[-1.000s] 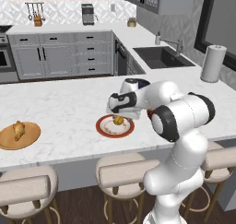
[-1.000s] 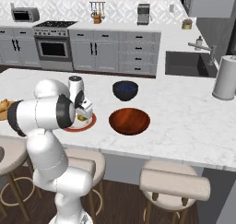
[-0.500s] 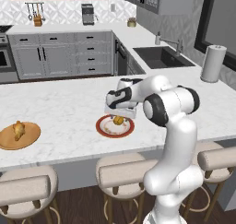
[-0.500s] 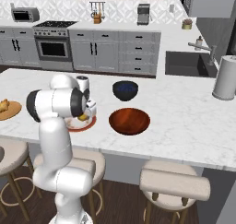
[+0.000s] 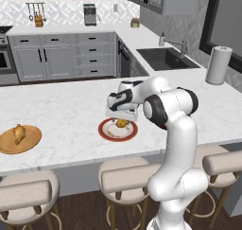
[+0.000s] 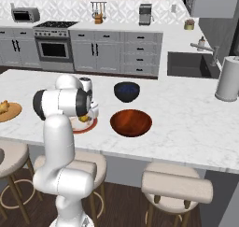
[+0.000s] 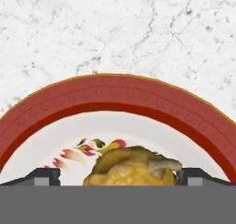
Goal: Pick the chicken drumstick and squash from their plates and place them in the bowl. Then put the bowl in the fridge.
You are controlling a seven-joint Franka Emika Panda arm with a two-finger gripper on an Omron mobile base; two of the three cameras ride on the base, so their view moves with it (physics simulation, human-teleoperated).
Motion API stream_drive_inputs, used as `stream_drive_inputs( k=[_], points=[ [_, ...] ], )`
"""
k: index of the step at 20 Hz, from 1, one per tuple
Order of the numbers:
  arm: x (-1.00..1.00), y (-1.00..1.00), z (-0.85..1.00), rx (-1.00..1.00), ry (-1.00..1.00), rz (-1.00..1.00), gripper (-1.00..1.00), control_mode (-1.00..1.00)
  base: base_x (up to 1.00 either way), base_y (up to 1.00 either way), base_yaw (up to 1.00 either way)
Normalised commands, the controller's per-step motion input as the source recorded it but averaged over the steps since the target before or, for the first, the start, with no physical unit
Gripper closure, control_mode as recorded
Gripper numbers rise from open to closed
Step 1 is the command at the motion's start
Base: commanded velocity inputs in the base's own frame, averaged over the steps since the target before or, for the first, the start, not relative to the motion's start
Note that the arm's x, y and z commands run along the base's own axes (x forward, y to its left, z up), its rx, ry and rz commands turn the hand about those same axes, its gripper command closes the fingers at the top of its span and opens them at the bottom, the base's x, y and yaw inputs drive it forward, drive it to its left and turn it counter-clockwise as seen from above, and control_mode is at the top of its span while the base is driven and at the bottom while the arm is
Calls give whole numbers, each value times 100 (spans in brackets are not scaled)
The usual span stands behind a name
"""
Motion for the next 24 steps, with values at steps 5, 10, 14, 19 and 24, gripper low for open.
stream_drive_inputs(
  k=[5,10,14,19,24],
  points=[
    [-6,5,-13,0,0,-6,-100,-100,0,0,0],
    [-35,7,-19,0,4,-9,100,-100,0,0,0],
    [-31,0,-4,0,1,-7,100,-100,0,0,0],
    [-10,-10,35,0,-5,-1,100,-100,0,0,0],
    [-56,-78,92,0,-15,-2,100,-100,0,0,0]
  ],
)
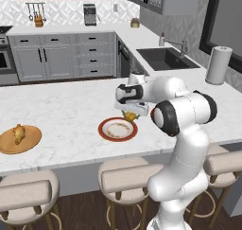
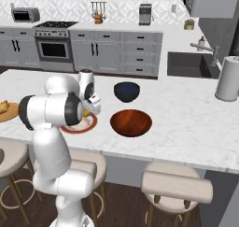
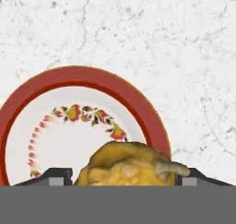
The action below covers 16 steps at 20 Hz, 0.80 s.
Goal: Pick the chicken drumstick and squash from their plates and place them in the bowl. Then put the bowl in the fridge.
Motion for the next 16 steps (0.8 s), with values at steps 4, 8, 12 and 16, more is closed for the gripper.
stream_drive_inputs(
  k=[4,8,12,16],
  points=[
    [-66,-100,70,0,-14,-1,100,-100,0,0,0],
    [-33,-100,24,0,-2,0,100,-100,0,0,0],
    [1,-100,2,0,10,0,100,-100,0,0,0],
    [11,-100,0,0,16,0,100,-100,0,0,0]
  ],
)
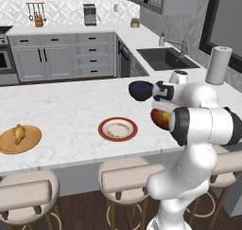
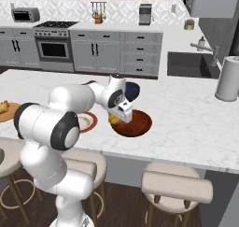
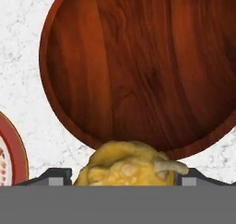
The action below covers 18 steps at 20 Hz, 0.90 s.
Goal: Pick the chicken drumstick and squash from their plates and place them in the bowl. Then put the bowl in the fridge.
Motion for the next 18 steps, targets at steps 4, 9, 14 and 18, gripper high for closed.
stream_drive_inputs(
  k=[4,9,14,18],
  points=[
    [61,-67,-2,-4,24,0,100,-100,0,0,0],
    [47,-24,-17,-3,15,0,100,-100,0,0,0],
    [1,1,-61,0,5,0,100,-100,0,0,0],
    [8,0,-39,0,1,0,100,-100,0,0,0]
  ],
)
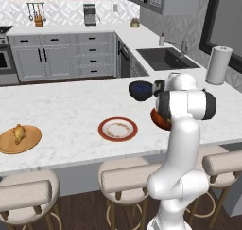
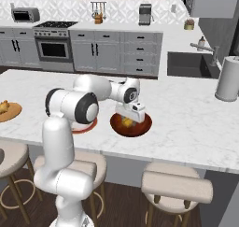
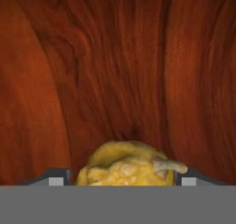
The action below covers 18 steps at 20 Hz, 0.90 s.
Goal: Pick the chicken drumstick and squash from their plates and place them in the bowl. Then put the bowl in the fridge.
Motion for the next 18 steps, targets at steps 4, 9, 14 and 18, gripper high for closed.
stream_drive_inputs(
  k=[4,9,14,18],
  points=[
    [24,0,-11,0,8,0,100,-100,0,0,0],
    [7,0,-16,0,9,0,-100,-100,0,0,0],
    [-1,0,0,0,0,0,-100,-100,0,0,0],
    [-6,5,7,0,0,2,-100,-100,0,0,0]
  ],
)
